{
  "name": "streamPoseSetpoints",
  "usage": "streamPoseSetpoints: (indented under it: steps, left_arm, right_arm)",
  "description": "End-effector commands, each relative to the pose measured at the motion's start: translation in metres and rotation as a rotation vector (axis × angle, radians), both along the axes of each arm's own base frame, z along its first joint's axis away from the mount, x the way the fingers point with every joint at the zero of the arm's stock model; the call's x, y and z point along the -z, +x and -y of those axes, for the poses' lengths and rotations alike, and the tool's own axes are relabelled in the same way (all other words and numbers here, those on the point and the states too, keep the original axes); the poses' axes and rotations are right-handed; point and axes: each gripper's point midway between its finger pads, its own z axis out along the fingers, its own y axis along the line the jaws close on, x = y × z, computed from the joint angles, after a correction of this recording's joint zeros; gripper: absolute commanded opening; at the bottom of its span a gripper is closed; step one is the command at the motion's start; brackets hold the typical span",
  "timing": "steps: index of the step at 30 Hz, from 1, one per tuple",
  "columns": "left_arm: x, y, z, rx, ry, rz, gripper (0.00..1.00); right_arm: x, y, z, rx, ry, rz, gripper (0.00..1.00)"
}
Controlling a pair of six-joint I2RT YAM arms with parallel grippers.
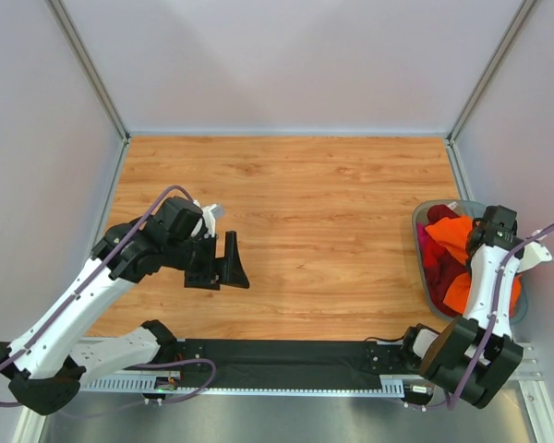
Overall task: Fold and stack the t-shirts
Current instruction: Grab the tshirt from the pile, then move the tshirt to the center of the board
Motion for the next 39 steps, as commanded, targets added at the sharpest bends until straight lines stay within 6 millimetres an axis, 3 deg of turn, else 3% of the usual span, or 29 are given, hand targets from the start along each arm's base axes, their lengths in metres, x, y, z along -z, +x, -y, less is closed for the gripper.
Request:
streamPoseSetpoints:
  steps: [1, 3, 8, 9, 12, 13, 14, 15, 16, 17, 18, 19, 20, 22, 23, 24, 25, 26, 29, 30, 32, 33, 34, 36, 39]
  left_arm:
    - [-0.005, 0.010, 0.008, -0.007, -0.028, 0.026, 0.91]
    - [-0.002, 0.011, 0.009, 0.003, -0.017, 0.024, 0.91]
    - [0.002, 0.026, 0.006, 0.000, 0.035, 0.076, 0.91]
    - [-0.004, 0.032, 0.007, -0.015, 0.043, 0.094, 0.91]
    - [-0.022, 0.054, 0.006, -0.099, 0.075, 0.138, 0.90]
    - [-0.028, 0.059, 0.009, -0.106, 0.063, 0.146, 0.90]
    - [-0.034, 0.063, 0.014, -0.110, 0.041, 0.146, 0.90]
    - [-0.044, 0.071, 0.023, -0.109, 0.017, 0.148, 0.89]
    - [-0.050, 0.073, 0.026, -0.112, 0.007, 0.143, 0.88]
    - [-0.056, 0.077, 0.026, -0.126, 0.008, 0.150, 0.87]
    - [-0.069, 0.084, 0.026, -0.143, -0.004, 0.178, 0.87]
    - [-0.073, 0.087, 0.020, -0.169, 0.008, 0.186, 0.87]
    - [-0.081, 0.096, 0.008, -0.228, -0.001, 0.199, 0.87]
    - [-0.093, 0.098, -0.003, -0.281, -0.056, 0.194, 0.87]
    - [-0.095, 0.108, -0.018, -0.350, -0.069, 0.193, 0.87]
    - [-0.099, 0.106, -0.026, -0.375, -0.081, 0.206, 0.87]
    - [-0.097, 0.103, -0.034, -0.396, -0.053, 0.197, 0.87]
    - [-0.094, 0.105, -0.041, -0.428, -0.018, 0.208, 0.87]
    - [-0.081, 0.100, -0.060, -0.514, 0.044, 0.207, 0.87]
    - [-0.073, 0.096, -0.070, -0.540, 0.079, 0.215, 0.88]
    - [-0.060, 0.095, -0.100, -0.634, 0.198, 0.236, 0.89]
    - [-0.049, 0.092, -0.109, -0.653, 0.244, 0.226, 0.91]
    - [-0.044, 0.094, -0.114, -0.668, 0.265, 0.234, 0.91]
    - [-0.022, 0.098, -0.117, -0.675, 0.290, 0.198, 0.91]
    - [0.007, 0.109, -0.119, -0.668, 0.330, 0.153, 0.91]
  right_arm:
    - [-0.039, 0.008, 0.019, 0.025, -0.111, 0.066, 0.00]
    - [-0.057, 0.015, 0.020, 0.006, -0.128, 0.126, 0.00]
    - [-0.097, 0.037, -0.009, -0.116, -0.060, 0.296, 0.00]
    - [-0.129, 0.044, -0.011, -0.139, -0.089, 0.351, 0.00]
    - [-0.178, 0.067, -0.031, -0.270, -0.042, 0.459, 0.00]
    - [-0.225, 0.077, -0.045, -0.333, -0.046, 0.574, 0.00]
    - [-0.255, 0.086, -0.055, -0.389, -0.046, 0.654, 0.00]
    - [-0.271, 0.105, -0.071, -0.469, -0.004, 0.699, 0.00]
    - [-0.329, 0.111, -0.103, -0.604, 0.018, 0.870, 0.00]
    - [-0.352, 0.120, -0.122, -0.666, 0.067, 0.951, 0.00]
    - [-0.365, 0.137, -0.157, -0.787, 0.146, 0.984, 0.00]
    - [-0.411, 0.127, -0.183, -0.879, 0.148, 1.106, 0.00]
    - [-0.423, 0.125, -0.221, -0.966, 0.251, 1.147, 0.00]
    - [-0.434, 0.130, -0.266, -1.067, 0.393, 1.185, 0.00]
    - [-0.422, 0.135, -0.285, -1.095, 0.456, 1.152, 0.00]
    - [-0.415, 0.126, -0.322, -1.176, 0.539, 1.129, 0.00]
    - [-0.411, 0.128, -0.336, -1.198, 0.546, 1.133, 0.00]
    - [-0.369, 0.126, -0.372, -1.255, 0.621, 1.004, 0.00]
    - [-0.308, 0.125, -0.424, -1.317, 0.691, 0.859, 0.00]
    - [-0.256, 0.114, -0.449, -1.353, 0.719, 0.720, 0.00]
    - [-0.214, 0.111, -0.472, -1.371, 0.734, 0.651, 0.06]
    - [-0.157, 0.097, -0.485, -1.396, 0.748, 0.520, 0.12]
    - [-0.144, 0.095, -0.499, -1.411, 0.795, 0.517, 0.15]
    - [-0.093, 0.090, -0.508, -1.404, 0.817, 0.384, 0.20]
    - [-0.062, 0.094, -0.500, -1.442, 0.735, 0.280, 0.36]
